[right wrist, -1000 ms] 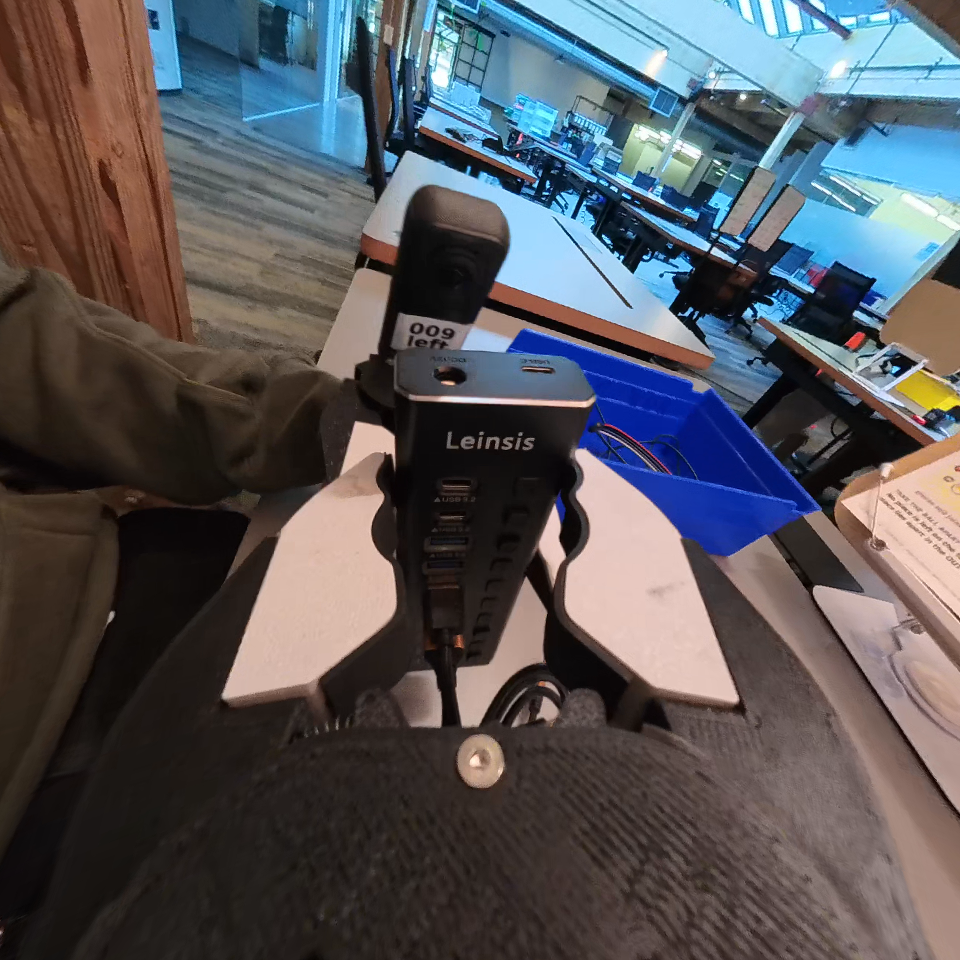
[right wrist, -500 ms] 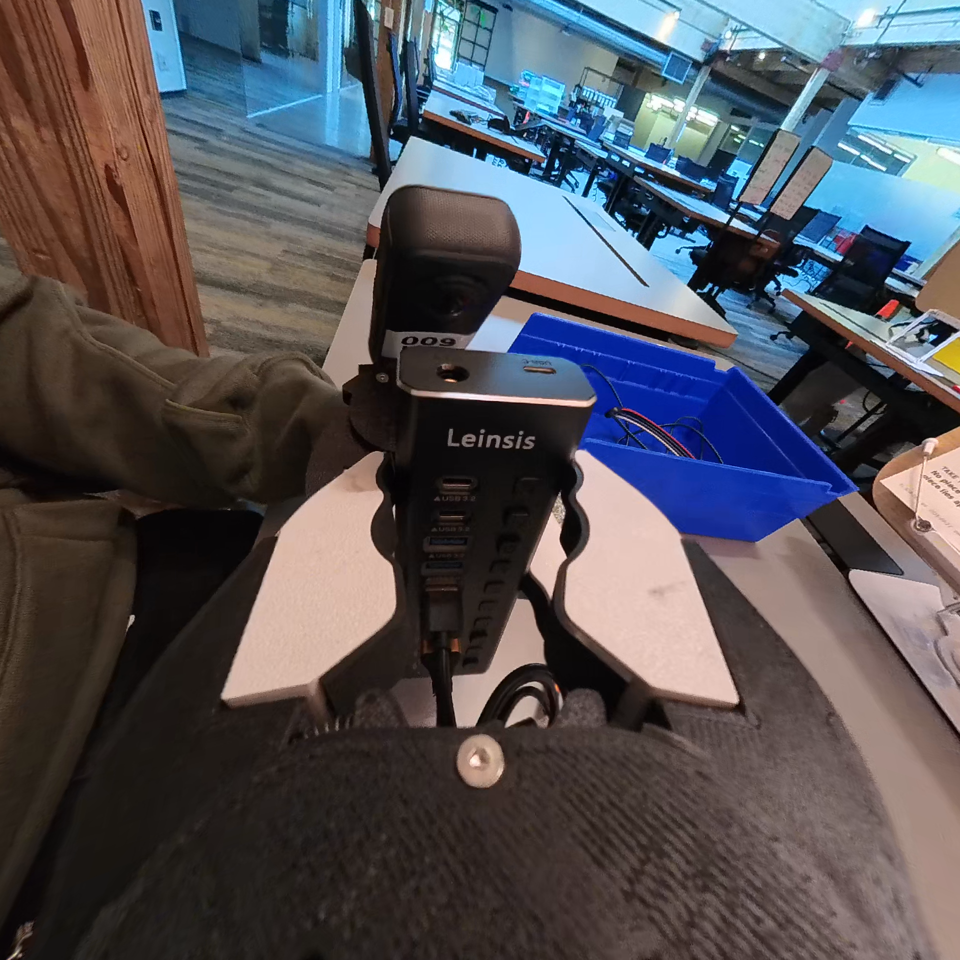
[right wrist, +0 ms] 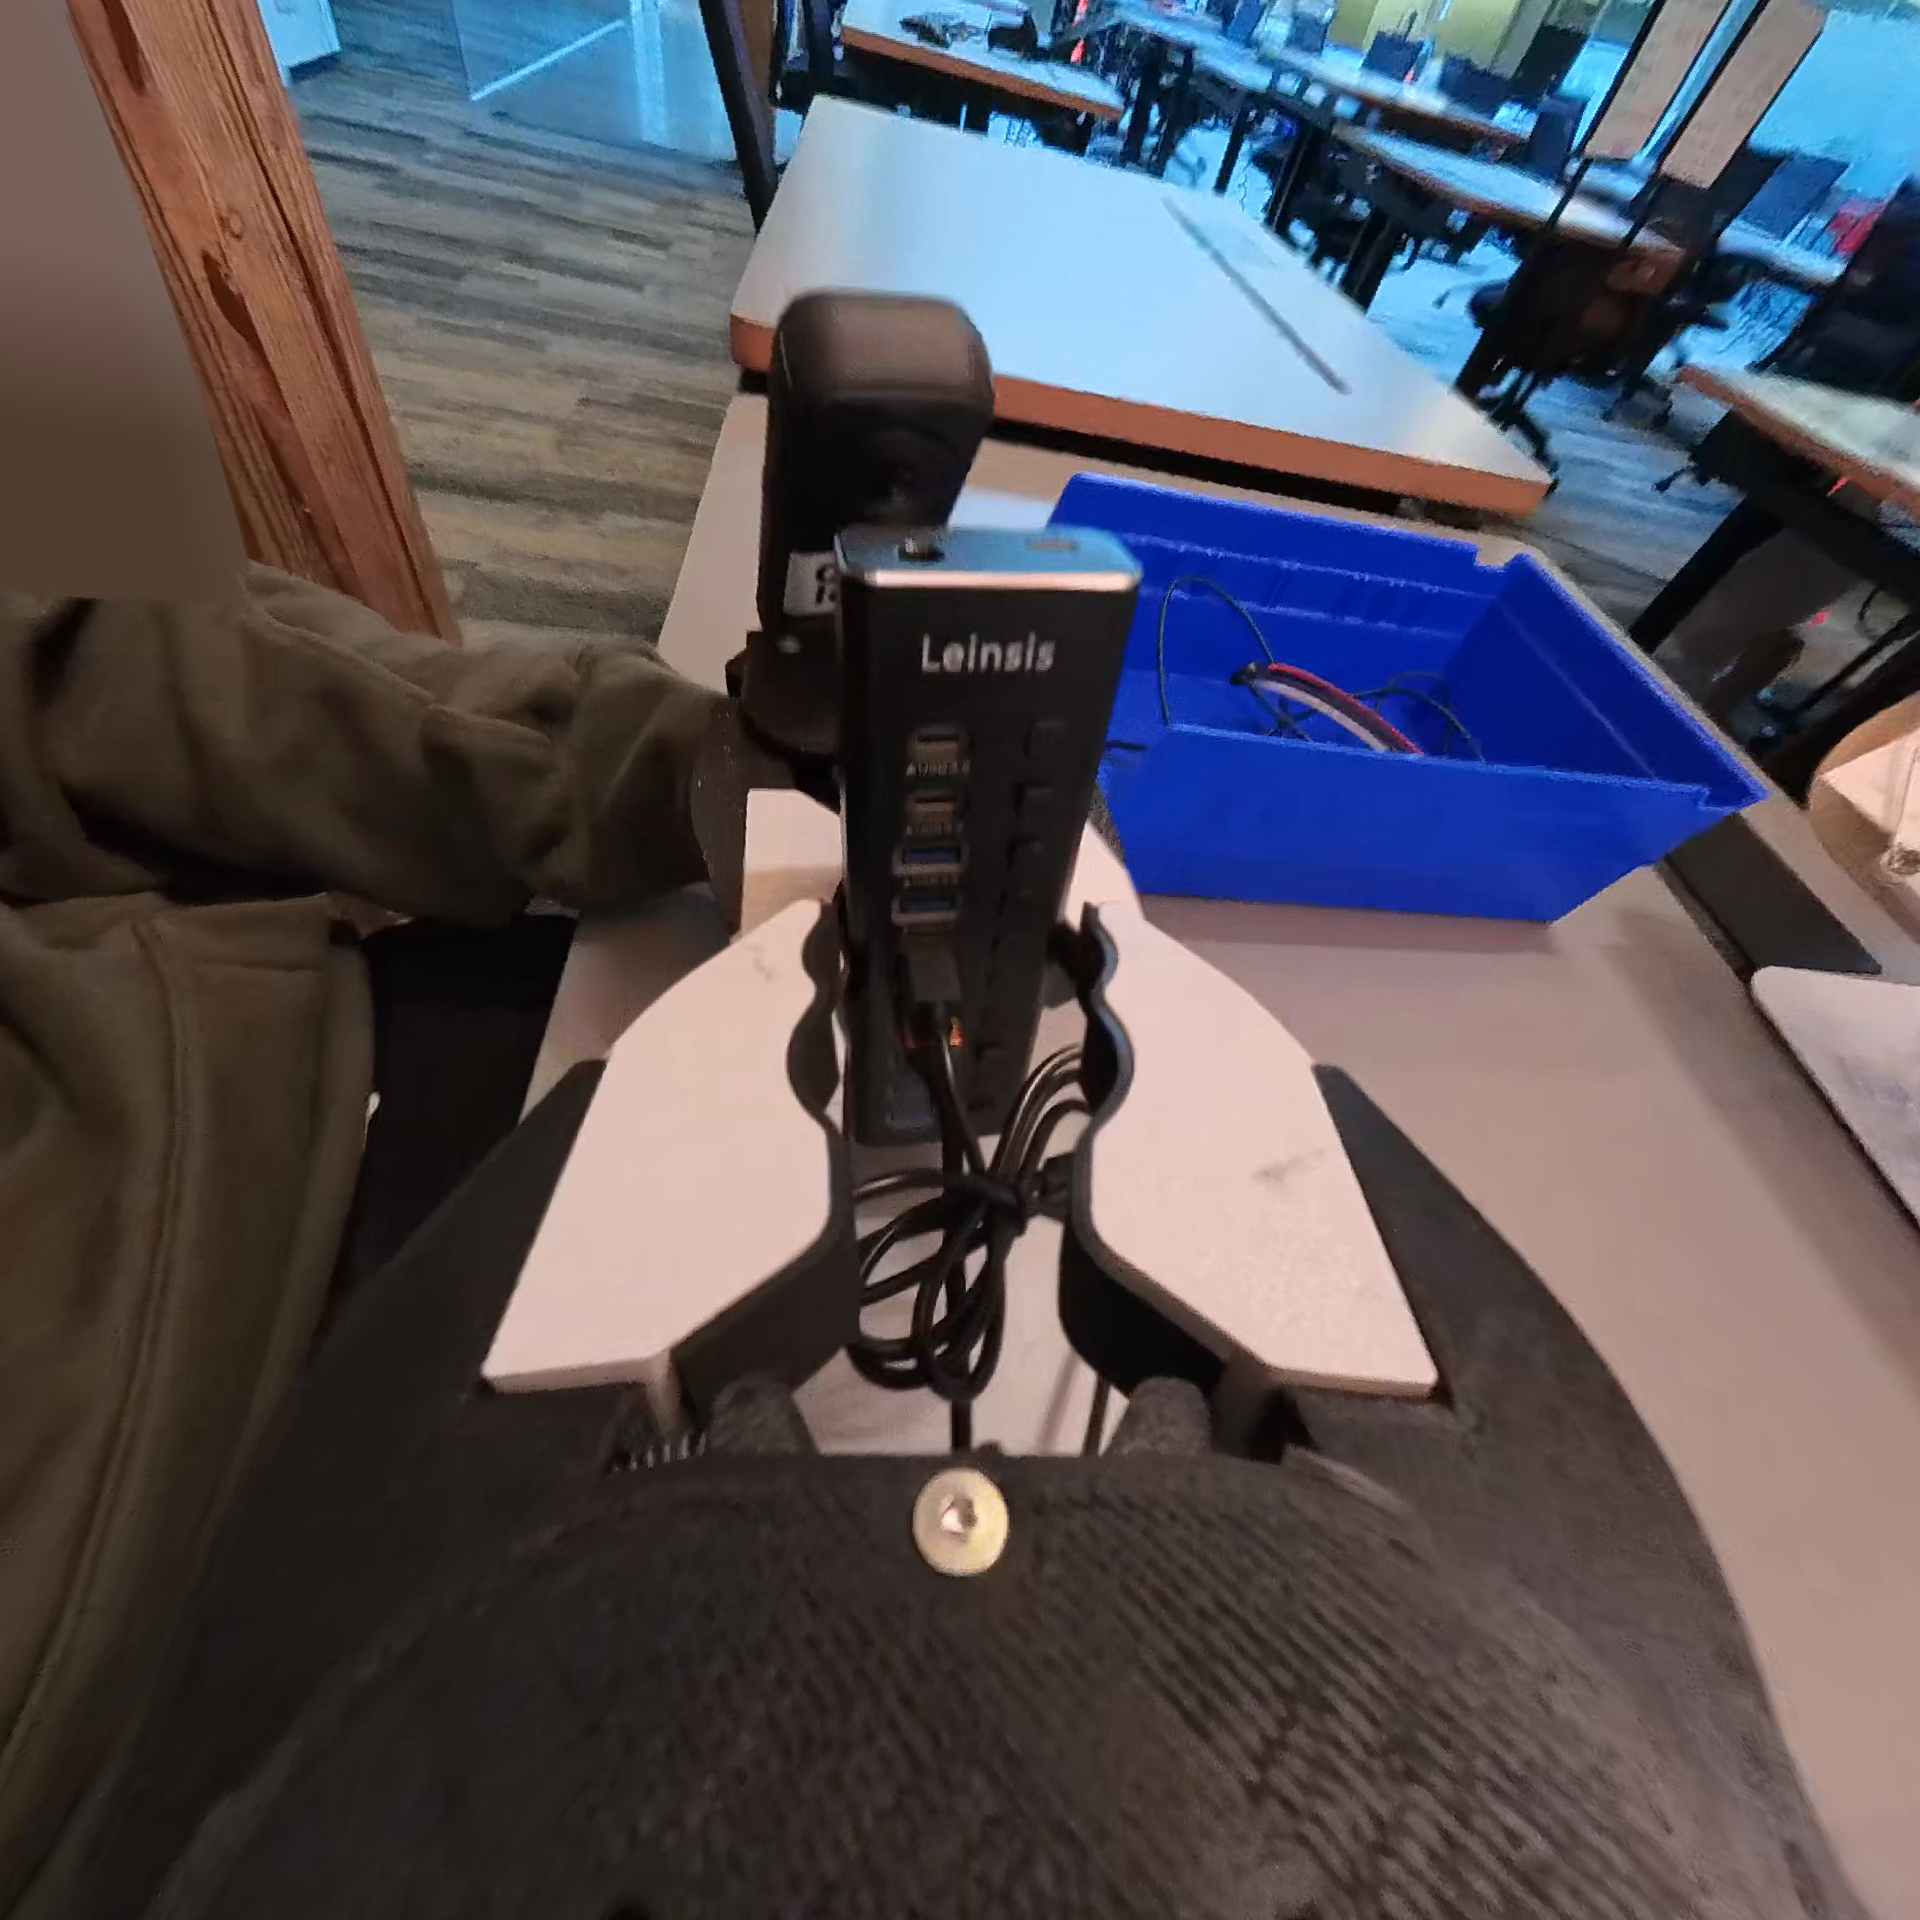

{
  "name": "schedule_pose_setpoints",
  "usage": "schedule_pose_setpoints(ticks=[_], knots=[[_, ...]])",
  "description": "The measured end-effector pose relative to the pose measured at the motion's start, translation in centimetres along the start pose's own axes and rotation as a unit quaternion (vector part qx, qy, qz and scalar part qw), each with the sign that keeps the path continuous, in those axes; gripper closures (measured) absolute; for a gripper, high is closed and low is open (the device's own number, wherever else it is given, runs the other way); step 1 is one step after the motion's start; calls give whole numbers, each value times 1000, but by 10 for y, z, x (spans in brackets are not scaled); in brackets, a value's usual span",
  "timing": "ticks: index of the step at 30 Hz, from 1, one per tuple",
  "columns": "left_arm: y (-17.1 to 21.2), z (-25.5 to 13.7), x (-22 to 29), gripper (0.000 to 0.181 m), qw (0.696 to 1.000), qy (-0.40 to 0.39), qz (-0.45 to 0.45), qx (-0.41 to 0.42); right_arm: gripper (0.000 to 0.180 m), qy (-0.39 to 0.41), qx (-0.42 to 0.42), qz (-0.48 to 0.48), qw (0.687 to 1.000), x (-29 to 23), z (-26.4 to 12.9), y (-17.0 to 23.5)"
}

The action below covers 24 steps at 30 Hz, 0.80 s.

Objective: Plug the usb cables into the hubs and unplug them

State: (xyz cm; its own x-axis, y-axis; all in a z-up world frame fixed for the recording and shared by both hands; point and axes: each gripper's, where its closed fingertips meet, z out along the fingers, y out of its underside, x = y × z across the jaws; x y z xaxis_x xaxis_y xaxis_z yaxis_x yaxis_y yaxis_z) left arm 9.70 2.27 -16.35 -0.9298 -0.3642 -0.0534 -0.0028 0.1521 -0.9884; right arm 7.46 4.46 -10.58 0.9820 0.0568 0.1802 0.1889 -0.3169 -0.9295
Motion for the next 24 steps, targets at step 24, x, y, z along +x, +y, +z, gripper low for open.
schedule_pose_setpoints(ticks=[24], knots=[[-6, -1, 8, 109, 999, 8, 51, 8, 163, -44, -79, 11, 996, -16, 22, 30]])
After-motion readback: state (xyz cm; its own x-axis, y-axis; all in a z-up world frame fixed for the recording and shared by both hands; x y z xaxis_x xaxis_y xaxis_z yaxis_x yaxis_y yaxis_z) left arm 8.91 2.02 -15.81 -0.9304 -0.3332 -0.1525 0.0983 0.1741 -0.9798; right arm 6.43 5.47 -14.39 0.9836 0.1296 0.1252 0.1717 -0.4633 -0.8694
